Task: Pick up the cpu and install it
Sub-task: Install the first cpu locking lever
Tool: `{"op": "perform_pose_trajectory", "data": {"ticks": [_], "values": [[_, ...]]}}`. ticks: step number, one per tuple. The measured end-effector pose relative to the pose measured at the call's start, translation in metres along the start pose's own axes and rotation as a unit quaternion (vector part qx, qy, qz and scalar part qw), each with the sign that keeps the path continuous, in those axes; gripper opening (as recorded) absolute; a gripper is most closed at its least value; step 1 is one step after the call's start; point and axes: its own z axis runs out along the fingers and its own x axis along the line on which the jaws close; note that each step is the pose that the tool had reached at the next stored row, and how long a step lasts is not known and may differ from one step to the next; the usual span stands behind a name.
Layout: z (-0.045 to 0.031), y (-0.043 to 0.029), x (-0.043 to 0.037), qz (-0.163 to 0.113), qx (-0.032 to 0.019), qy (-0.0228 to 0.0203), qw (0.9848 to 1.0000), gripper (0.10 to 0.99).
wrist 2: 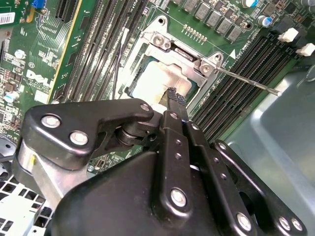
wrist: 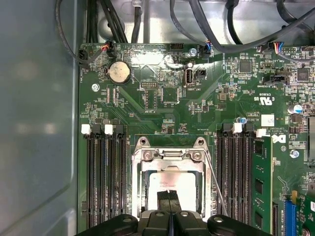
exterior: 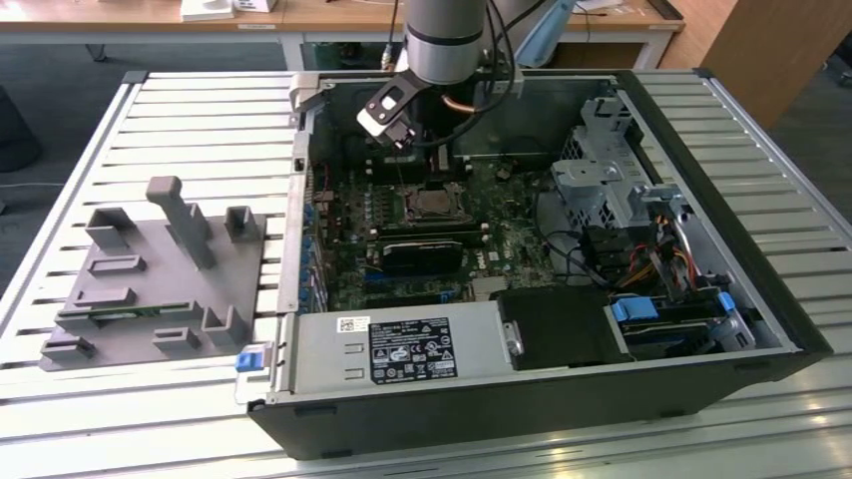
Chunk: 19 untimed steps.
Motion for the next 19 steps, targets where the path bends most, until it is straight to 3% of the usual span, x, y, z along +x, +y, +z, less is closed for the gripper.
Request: {"op": "perform_pose_trajectory", "data": {"ticks": [10, 19], "values": [[-0.0092, 0.0001, 0.0, 0.0, 0.0, 0.0, 1.0, 0.106], [-0.0299, 0.0005, -0.0001, 0.0, 0.0, 0.0, 1.0, 0.106]]}}
